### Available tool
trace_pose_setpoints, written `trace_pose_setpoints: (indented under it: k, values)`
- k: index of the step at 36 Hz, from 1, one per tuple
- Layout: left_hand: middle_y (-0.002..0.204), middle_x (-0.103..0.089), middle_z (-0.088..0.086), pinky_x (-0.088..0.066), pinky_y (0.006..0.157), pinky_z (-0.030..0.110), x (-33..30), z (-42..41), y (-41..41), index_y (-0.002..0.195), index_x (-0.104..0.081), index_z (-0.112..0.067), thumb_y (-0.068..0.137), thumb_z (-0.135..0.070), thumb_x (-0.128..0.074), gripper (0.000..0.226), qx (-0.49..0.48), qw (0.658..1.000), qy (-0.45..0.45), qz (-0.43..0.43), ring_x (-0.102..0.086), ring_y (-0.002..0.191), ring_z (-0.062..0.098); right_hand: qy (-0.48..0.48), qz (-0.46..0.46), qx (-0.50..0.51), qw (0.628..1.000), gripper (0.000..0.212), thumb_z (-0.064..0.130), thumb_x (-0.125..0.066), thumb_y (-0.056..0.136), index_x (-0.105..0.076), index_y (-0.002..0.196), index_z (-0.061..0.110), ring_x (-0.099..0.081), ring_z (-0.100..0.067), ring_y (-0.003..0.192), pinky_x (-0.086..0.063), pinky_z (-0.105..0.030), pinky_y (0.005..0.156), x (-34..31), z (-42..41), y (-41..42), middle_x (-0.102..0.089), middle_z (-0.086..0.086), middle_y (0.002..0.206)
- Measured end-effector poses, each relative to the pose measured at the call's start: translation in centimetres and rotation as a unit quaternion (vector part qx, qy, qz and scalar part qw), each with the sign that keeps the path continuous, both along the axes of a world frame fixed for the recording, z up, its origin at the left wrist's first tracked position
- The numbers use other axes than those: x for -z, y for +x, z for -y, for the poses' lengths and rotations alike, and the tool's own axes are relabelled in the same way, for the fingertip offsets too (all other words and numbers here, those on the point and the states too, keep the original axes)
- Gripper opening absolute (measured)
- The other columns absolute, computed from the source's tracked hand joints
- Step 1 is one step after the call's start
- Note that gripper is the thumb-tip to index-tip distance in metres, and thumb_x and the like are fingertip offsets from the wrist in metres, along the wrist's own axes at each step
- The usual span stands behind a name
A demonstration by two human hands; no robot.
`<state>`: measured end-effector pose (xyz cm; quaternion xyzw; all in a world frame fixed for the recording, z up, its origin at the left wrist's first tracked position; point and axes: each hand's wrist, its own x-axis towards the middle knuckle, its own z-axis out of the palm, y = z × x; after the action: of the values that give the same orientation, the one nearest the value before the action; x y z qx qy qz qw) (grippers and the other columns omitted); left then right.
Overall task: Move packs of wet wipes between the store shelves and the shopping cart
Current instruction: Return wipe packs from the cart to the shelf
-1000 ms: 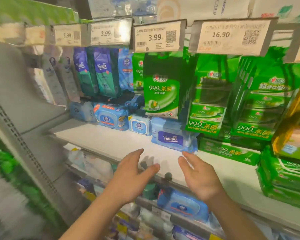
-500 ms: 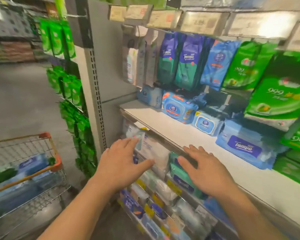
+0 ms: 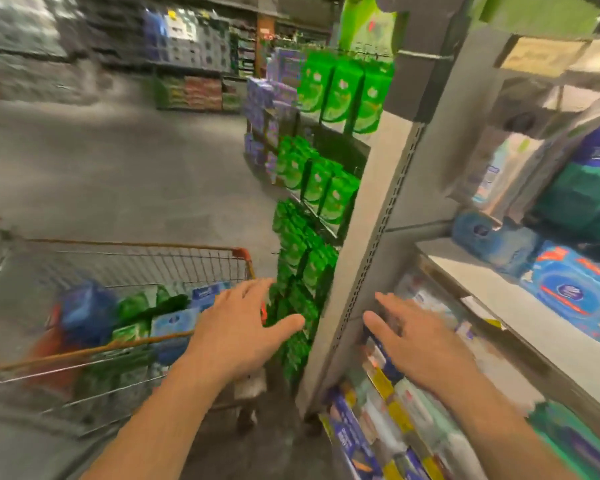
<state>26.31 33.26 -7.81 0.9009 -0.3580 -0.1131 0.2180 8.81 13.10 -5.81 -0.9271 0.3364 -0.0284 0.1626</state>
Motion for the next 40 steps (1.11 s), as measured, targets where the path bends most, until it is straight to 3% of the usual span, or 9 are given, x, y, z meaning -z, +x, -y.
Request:
trace_pose_setpoints:
  k: [5,10,15,16,18,25,35,37,40]
  values:
    - [0.158,-0.034,-0.006,-0.036,0.114,0.047,1.8,-3.1,5.1,0.153,-0.026,-0.037,0.059,-0.103,-0.017,0.115,-0.090,0.996,0.007,-0.007,-0.035,0.141,0.023,0.004,-0.020,-0.067,0.998,0.071,0.073,-0.032,0.092,-0.039,0.154,0.039,-0.031,-0.016,0.151,-0.027,-0.036,0.122,1.4,-1.1,7.2,-0.037,0.009,0.162]
    - [0.161,-0.026,-0.009,-0.030,0.116,0.042,2.4,-5.5,9.2,0.156,-0.021,-0.038,0.080,-0.085,-0.036,0.090,-0.139,0.990,0.024,-0.031,-0.028,0.145,0.020,0.042,-0.016,-0.113,0.993,0.087,0.084,-0.023,0.081,-0.034,0.156,0.041,-0.026,-0.015,0.153,-0.026,-0.040,0.124,3.2,-1.4,14.4,-0.032,0.012,0.163]
    - [0.162,-0.026,-0.009,-0.034,0.115,0.043,2.6,-7.3,12.2,0.155,-0.024,-0.039,0.080,-0.083,-0.034,0.088,-0.161,0.986,0.021,-0.026,-0.028,0.147,0.018,0.059,-0.011,-0.145,0.988,0.074,0.077,-0.030,0.091,-0.032,0.156,0.042,-0.021,-0.015,0.155,-0.018,-0.040,0.127,5.0,-1.6,19.1,-0.030,0.013,0.164]
    - [0.161,-0.028,-0.009,-0.035,0.114,0.043,2.3,-7.2,12.1,0.154,-0.025,-0.040,0.081,-0.083,-0.034,0.086,-0.159,0.987,0.020,-0.024,-0.029,0.146,0.017,0.056,-0.023,-0.140,0.988,0.071,0.074,-0.032,0.093,-0.033,0.156,0.041,-0.022,-0.014,0.154,-0.019,-0.040,0.126,4.8,-1.7,19.2,-0.031,0.013,0.163]
    - [0.158,-0.031,-0.010,-0.035,0.113,0.041,3.4,-6.4,18.7,0.153,-0.027,-0.041,0.078,-0.084,-0.032,0.086,-0.229,0.971,0.028,-0.058,-0.030,0.144,0.016,0.094,-0.031,-0.191,0.977,0.068,0.072,-0.034,0.095,-0.037,0.155,0.039,-0.028,-0.014,0.152,-0.024,-0.040,0.124,6.6,-0.5,29.2,-0.036,0.011,0.162]
    - [0.162,-0.025,-0.010,-0.034,0.116,0.047,3.5,-7.4,22.4,0.151,-0.026,-0.048,0.062,-0.099,-0.021,0.103,-0.254,0.965,0.009,-0.066,-0.032,0.145,0.017,0.111,-0.029,-0.240,0.964,0.067,0.067,-0.042,0.096,-0.045,0.152,0.032,-0.042,-0.015,0.144,-0.033,-0.027,0.115,8.5,-0.5,34.4,-0.043,0.007,0.158]
    - [0.149,-0.046,-0.002,-0.037,0.112,0.042,5.4,-10.8,28.9,0.149,-0.040,-0.036,0.071,-0.092,-0.033,0.097,-0.332,0.938,0.000,-0.095,-0.043,0.135,0.017,0.130,-0.096,-0.321,0.933,0.067,0.069,-0.036,0.097,-0.038,0.155,0.035,-0.036,-0.017,0.148,-0.029,-0.031,0.118,10.6,-2.7,44.8,-0.036,0.009,0.162]
    - [0.149,-0.045,-0.004,-0.037,0.113,0.044,5.9,-11.8,29.9,0.150,-0.036,-0.040,0.063,-0.100,-0.026,0.106,-0.344,0.933,0.002,-0.107,-0.042,0.136,0.017,0.134,-0.106,-0.324,0.930,0.069,0.072,-0.035,0.095,-0.037,0.155,0.038,-0.037,-0.017,0.147,-0.031,-0.033,0.118,11.0,-3.4,46.3,-0.036,0.009,0.162]
    - [0.154,-0.038,-0.006,-0.036,0.113,0.045,6.8,-13.1,31.6,0.152,-0.031,-0.043,0.070,-0.094,-0.028,0.096,-0.351,0.928,0.011,-0.121,-0.038,0.139,0.017,0.140,-0.108,-0.316,0.932,0.070,0.075,-0.035,0.093,-0.037,0.155,0.041,-0.036,-0.018,0.148,-0.030,-0.035,0.120,11.6,-4.4,48.4,-0.036,0.009,0.162]
